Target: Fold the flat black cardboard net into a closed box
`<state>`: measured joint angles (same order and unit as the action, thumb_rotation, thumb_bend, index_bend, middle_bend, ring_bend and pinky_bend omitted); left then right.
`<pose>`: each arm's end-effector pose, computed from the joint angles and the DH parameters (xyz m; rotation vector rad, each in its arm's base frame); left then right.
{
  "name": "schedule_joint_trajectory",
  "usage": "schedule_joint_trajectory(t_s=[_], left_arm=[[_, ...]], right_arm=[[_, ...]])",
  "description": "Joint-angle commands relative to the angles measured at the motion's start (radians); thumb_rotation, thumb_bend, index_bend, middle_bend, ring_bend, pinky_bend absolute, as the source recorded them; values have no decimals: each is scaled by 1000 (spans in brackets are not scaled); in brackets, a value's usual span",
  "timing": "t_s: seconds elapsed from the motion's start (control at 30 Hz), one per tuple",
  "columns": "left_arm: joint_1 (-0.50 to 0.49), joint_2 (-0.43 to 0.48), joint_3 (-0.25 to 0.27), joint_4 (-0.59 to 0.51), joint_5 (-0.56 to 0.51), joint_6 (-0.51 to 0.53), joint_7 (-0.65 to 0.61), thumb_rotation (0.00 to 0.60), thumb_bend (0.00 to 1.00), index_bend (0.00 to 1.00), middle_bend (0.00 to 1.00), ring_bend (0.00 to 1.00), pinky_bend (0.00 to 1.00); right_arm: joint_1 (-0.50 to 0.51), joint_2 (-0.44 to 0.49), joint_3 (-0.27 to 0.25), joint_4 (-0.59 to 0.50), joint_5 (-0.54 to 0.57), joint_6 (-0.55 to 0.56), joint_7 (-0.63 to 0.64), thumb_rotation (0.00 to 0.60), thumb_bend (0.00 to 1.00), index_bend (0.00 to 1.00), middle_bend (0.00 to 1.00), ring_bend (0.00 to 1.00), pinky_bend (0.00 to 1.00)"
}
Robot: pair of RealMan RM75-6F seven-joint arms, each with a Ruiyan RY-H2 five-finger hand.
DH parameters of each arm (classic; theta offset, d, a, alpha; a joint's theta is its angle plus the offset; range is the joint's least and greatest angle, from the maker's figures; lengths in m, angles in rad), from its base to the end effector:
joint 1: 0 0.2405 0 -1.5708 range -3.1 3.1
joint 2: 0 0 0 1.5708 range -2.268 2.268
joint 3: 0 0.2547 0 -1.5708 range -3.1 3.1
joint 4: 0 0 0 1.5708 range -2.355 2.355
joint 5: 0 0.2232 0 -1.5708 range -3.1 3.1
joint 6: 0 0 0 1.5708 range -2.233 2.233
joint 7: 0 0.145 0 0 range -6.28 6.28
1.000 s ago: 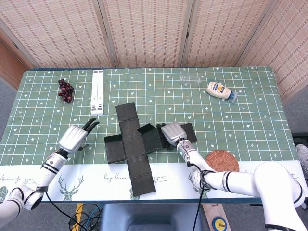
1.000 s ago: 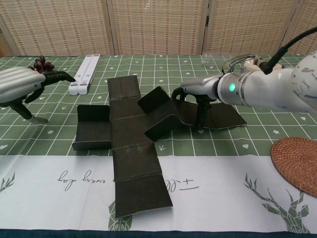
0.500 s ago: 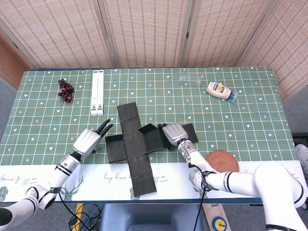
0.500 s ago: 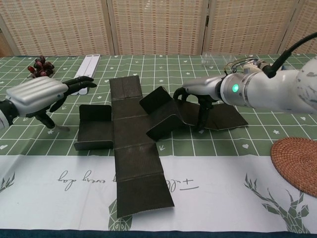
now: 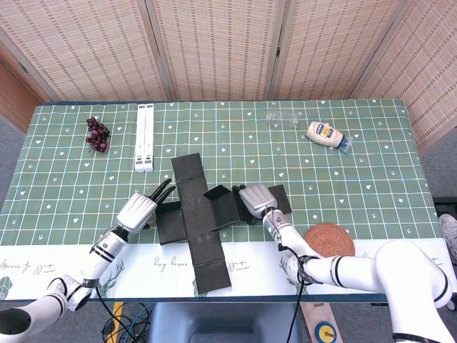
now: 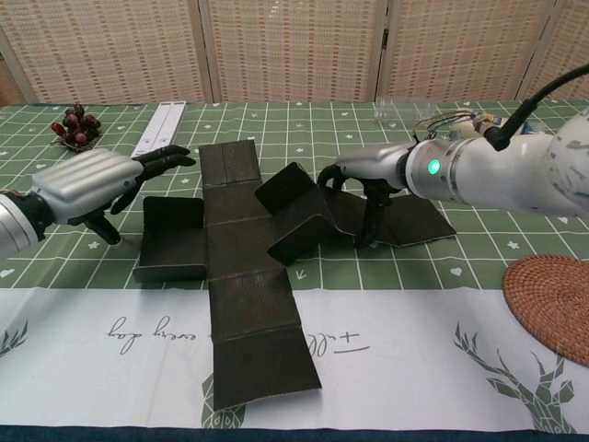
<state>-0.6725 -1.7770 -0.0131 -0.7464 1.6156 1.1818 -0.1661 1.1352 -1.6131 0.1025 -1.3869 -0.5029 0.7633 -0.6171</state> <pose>-0.2325 0.3597 -0.0401 -1.9478 -0.6093 -1.0238 -0.0917 -0.3853 -0.0760 2.0387 -0.9939 0.5773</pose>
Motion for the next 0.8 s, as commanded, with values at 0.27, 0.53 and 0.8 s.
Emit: schedule_joint_trajectory(t_s=[0.27, 0.53, 0.8], left_arm=[[-1, 15, -55, -135, -61, -1, -144, 600, 137, 0, 12, 695, 988], [-10, 82, -79, -303, -111, -69, -224, 600, 137, 0, 12, 691, 991], [-31, 119, -72, -396, -142, -179, -356, 600, 137, 0, 4, 681, 991]], right_arm=[[-4, 7, 2, -7, -48, 2, 26, 600, 356, 243, 315, 831, 1000], [18, 39, -15, -28, -126, -11, 0, 600, 360, 251, 318, 832, 1000], [71, 88, -48, -77, -216, -16, -90, 600, 365, 283, 350, 840, 1000]])
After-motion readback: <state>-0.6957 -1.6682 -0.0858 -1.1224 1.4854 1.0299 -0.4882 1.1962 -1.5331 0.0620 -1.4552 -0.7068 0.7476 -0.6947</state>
